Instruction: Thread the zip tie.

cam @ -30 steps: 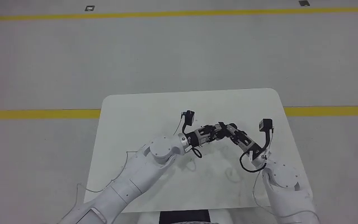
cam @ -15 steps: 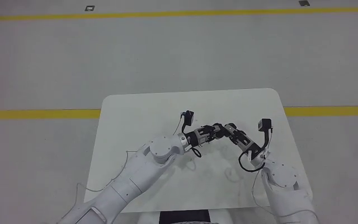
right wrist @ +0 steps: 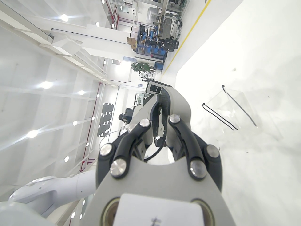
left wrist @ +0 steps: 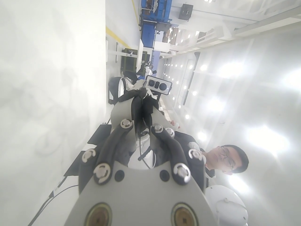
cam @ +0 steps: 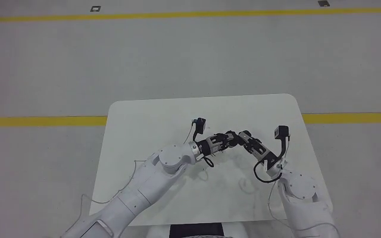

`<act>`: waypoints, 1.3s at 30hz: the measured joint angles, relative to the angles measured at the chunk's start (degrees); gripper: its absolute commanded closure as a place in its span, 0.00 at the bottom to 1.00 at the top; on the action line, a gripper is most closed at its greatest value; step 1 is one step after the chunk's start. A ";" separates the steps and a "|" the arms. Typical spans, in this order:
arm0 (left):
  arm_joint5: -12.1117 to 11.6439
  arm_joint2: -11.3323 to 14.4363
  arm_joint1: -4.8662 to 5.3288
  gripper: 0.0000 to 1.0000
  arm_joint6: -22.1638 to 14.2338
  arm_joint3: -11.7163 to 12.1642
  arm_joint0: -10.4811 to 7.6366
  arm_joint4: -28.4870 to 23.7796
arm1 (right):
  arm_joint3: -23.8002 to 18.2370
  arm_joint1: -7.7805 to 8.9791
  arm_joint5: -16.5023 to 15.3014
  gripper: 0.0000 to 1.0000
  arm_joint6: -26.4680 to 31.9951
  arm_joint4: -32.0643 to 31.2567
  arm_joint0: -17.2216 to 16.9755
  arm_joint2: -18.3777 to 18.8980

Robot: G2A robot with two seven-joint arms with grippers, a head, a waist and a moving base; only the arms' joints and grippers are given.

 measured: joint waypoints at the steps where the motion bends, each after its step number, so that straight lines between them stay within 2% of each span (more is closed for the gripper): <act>1: 0.00 0.02 0.00 1.00 0.00 0.02 0.00 -0.01 | -0.01 0.01 0.00 1.00 0.00 -0.02 -0.02 0.00; 4: 0.01 0.05 0.00 1.00 0.03 0.05 0.00 -0.04 | -0.05 0.03 0.00 1.00 0.05 -0.10 -0.05 -0.02; 5: 0.01 0.05 0.01 1.00 0.05 0.05 0.01 -0.04 | -0.05 0.04 0.00 0.54 0.12 -0.13 -0.06 -0.03; 6: 0.01 0.03 0.03 1.00 0.08 0.04 0.04 -0.03 | -0.04 0.06 0.00 0.00 0.20 -0.23 -0.08 -0.02; 10: -0.28 -0.58 0.30 1.00 0.24 -0.53 0.24 0.72 | -0.04 0.19 0.00 0.00 -0.04 -0.18 -0.43 0.82; 14: -0.53 -2.26 1.14 1.00 -0.16 -2.12 1.09 2.76 | -0.46 0.59 0.00 0.00 1.83 1.13 -1.08 3.35; 18: -0.63 -4.71 2.48 1.00 -1.21 -4.49 2.61 6.62 | 0.51 1.18 0.00 0.00 8.47 4.47 -0.76 5.82; 21: 0.73 -5.28 3.21 1.00 -1.91 -6.18 3.00 10.77 | 2.55 1.76 0.00 0.00 13.91 4.88 0.07 7.42; 29: 0.94 -5.11 3.23 1.00 -1.94 -6.55 2.92 11.44 | 2.74 1.82 0.00 0.00 14.19 4.56 0.15 7.62; 32: 1.46 -6.06 3.91 1.00 0.91 -6.99 2.92 15.22 | 2.75 1.82 0.00 0.00 14.20 4.56 0.15 7.63; 35: 2.44 -9.66 5.47 1.00 3.72 -9.41 4.91 24.36 | 2.75 1.82 0.00 0.00 14.20 4.56 0.15 7.63; 36: 2.92 -11.22 6.18 1.00 3.91 -10.94 6.07 28.15 | 2.75 1.82 0.00 0.00 14.20 4.56 0.15 7.63; 39: 4.36 -15.33 7.80 1.00 2.87 -15.12 9.43 33.57 | 2.75 1.82 0.00 0.00 14.20 4.56 0.15 7.63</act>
